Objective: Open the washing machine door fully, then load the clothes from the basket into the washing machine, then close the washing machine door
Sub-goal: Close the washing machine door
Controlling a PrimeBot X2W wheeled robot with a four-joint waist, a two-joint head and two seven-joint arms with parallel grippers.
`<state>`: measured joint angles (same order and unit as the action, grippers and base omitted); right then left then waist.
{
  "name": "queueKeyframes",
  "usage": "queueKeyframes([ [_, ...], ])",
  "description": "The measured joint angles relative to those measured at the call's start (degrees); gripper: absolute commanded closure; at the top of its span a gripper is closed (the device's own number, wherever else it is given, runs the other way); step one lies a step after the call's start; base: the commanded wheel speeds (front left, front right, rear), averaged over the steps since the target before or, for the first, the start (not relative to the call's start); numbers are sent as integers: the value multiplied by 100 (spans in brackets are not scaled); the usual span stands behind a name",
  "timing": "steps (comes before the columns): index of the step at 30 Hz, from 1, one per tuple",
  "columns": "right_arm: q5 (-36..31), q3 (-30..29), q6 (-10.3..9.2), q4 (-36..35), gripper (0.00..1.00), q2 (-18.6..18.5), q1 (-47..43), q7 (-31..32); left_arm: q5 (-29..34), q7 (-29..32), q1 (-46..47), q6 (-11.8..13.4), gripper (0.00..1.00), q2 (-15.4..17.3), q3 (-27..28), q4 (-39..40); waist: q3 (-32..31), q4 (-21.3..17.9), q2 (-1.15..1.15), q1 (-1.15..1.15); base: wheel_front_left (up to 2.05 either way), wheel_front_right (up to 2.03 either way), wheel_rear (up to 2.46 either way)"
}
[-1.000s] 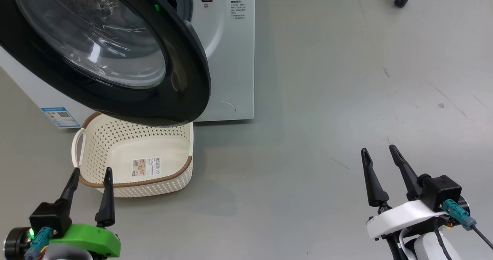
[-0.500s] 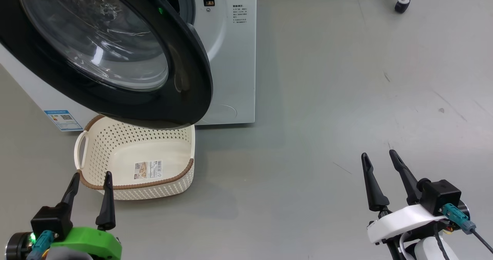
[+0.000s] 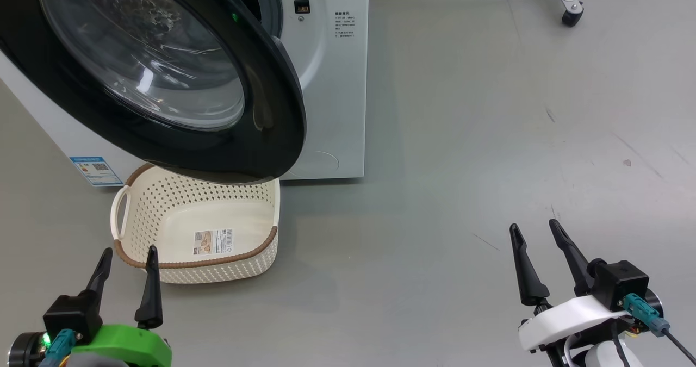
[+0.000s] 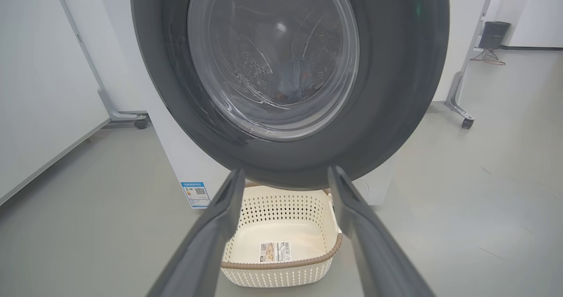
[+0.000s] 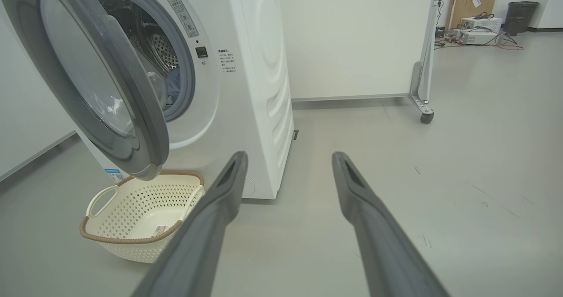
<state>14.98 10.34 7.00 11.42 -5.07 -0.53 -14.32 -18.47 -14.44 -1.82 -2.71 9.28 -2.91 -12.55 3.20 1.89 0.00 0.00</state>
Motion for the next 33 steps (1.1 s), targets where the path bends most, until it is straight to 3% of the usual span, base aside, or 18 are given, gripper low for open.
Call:
queueKeyframes([
  [5, -1, 0, 0, 0, 0, -3, 0, 0, 86, 0, -13, -41, 0, -75, 37, -1, -2, 19, 0, 0, 0, 0, 0],
  [6, -1, 0, 0, 0, 18, -3, 0, 0, 89, 0, -19, -62, 0, -83, 47, -1, -3, 22, 0, 0, 0, 0, 0],
  [7, -1, 0, 0, 0, 56, -3, 0, 0, 94, 0, -27, -87, 0, -90, 55, -1, -3, 24, 0, 0, 0, 0, 0],
  [8, -1, 0, 0, 0, 56, -2, 0, 0, 111, 0, -31, -100, 0, -93, 59, -1, -2, 27, 0, 0, 0, 0, 0],
  [9, -4, 0, 0, 0, 95, -3, 0, 0, 129, 0, -32, -107, 0, -99, 64, -1, 0, 30, 0, 0, 0, 0, 0],
  [10, -8, -4, 0, -8, 100, -1, 0, 0, 131, 0, -32, -109, 0, -109, 67, -1, 1, 32, 0, 0, 0, 0, 0],
  [23, 62, -194, 0, -925, 100, 104, 335, -14, 181, 0, -47, -183, 0, -183, 118, -2, 83, 59, 0, 0, 0, 0, 0],
  [33, 123, 555, 0, -2033, 100, 87, 976, -23, 266, 0, -17, -282, 0, -301, 90, 1, 117, 150, 0, 0, 0, 0, 0],
])
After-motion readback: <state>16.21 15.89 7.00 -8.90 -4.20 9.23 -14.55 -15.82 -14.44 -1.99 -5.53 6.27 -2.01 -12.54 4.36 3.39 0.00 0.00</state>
